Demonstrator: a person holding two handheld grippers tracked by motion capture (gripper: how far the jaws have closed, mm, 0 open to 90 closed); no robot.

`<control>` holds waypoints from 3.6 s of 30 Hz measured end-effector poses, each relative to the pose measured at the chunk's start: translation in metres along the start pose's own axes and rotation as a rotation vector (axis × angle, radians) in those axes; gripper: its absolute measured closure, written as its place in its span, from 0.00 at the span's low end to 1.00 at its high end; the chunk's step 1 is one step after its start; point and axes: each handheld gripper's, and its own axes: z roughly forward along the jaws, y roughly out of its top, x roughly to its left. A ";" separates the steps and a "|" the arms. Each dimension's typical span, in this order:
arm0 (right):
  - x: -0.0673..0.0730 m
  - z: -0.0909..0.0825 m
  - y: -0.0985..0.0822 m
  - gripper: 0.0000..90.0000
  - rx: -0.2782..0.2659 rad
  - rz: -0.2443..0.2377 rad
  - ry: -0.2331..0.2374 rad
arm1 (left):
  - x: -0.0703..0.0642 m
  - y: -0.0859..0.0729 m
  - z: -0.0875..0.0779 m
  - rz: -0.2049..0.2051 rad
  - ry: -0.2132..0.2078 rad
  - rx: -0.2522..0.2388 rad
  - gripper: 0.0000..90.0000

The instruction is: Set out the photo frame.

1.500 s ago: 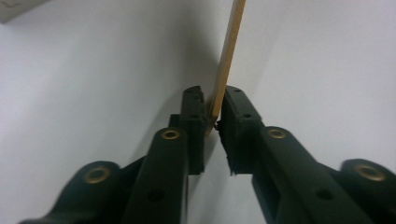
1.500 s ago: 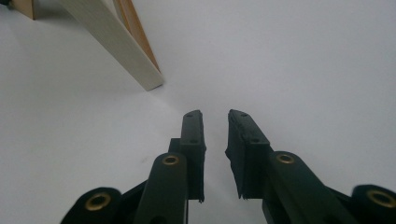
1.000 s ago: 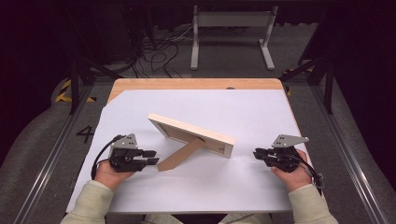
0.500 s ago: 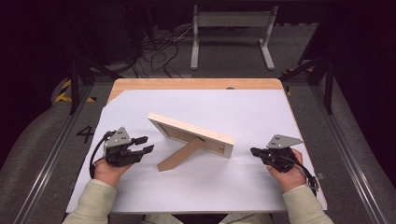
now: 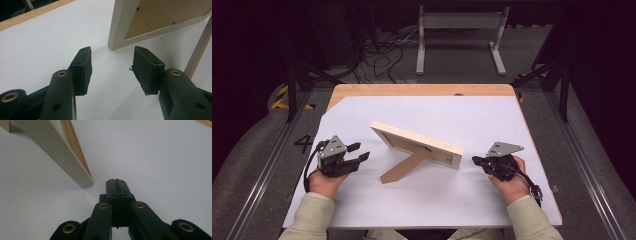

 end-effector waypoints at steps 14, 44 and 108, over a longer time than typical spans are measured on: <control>0.004 0.031 0.006 1.00 0.087 -0.047 0.030 | -0.001 -0.011 -0.009 -0.018 0.011 0.023 0.56; 0.032 0.033 0.009 1.00 0.109 -0.196 0.197 | 0.002 -0.014 -0.011 -0.044 0.010 0.029 0.53; 0.099 0.036 0.018 1.00 0.071 -0.361 0.464 | 0.008 -0.022 -0.017 -0.108 0.024 0.047 0.49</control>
